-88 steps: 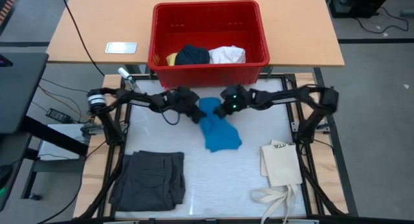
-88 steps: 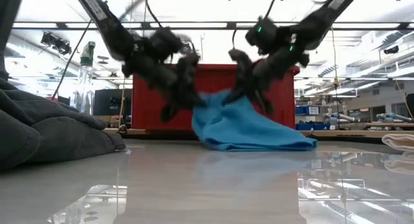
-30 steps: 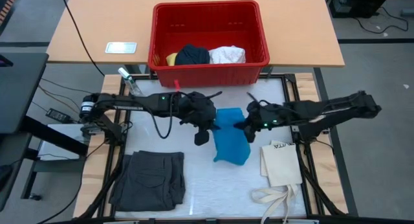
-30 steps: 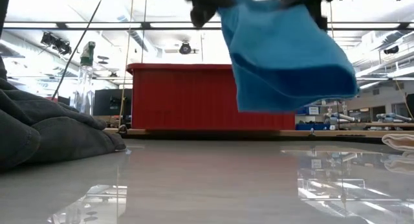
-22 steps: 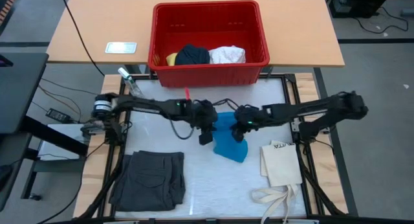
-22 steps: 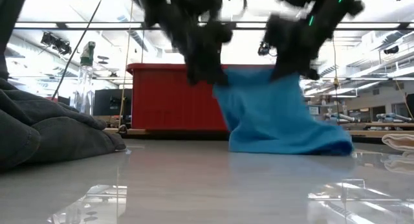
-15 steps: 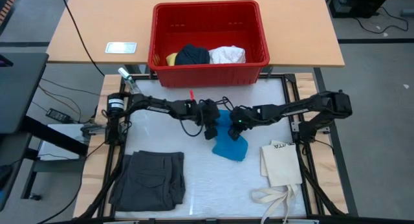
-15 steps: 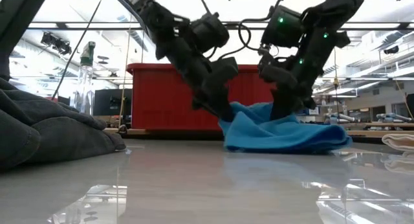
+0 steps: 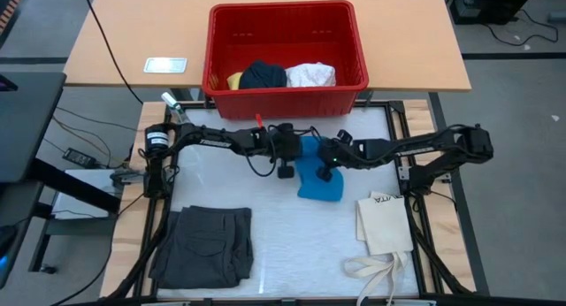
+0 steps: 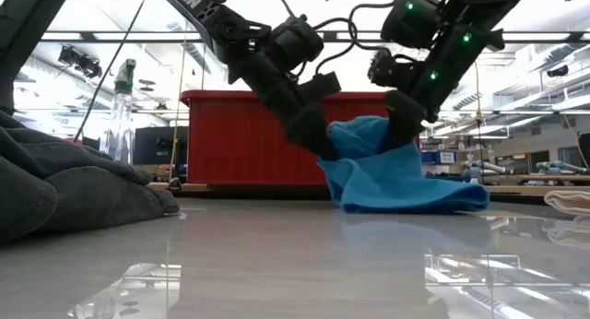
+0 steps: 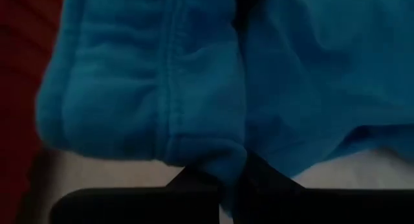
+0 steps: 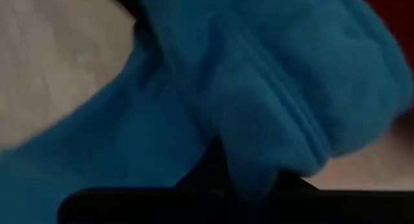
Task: Fold laundry
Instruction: Fold the blue shorts
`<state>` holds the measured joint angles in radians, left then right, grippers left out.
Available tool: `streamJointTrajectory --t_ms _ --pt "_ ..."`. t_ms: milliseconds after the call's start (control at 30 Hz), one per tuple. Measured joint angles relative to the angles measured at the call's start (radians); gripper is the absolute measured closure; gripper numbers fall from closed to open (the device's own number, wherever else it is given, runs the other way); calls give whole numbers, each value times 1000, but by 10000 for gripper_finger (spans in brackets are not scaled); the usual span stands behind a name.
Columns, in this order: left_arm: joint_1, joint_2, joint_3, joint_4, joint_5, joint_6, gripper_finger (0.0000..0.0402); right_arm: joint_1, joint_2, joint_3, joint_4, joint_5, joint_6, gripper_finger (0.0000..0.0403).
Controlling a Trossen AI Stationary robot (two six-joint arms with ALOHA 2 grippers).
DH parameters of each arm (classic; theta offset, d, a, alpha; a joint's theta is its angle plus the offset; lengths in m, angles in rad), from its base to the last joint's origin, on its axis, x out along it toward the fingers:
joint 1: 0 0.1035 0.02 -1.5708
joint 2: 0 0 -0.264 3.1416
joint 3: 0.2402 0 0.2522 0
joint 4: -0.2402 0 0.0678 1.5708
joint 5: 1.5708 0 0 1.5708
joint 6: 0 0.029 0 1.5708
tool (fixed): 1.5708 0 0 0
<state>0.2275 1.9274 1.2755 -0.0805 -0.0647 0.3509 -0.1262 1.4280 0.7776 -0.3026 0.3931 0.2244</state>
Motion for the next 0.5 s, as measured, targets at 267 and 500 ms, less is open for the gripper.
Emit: streamJointTrajectory --t_ms 267,500 --pt "-8 0 -1 48 -13 189 389 -3 21 -10 -48 -57 106 342" --pt "-26 0 -1 74 -17 285 389 -88 -119 -14 -91 -324 320 250"
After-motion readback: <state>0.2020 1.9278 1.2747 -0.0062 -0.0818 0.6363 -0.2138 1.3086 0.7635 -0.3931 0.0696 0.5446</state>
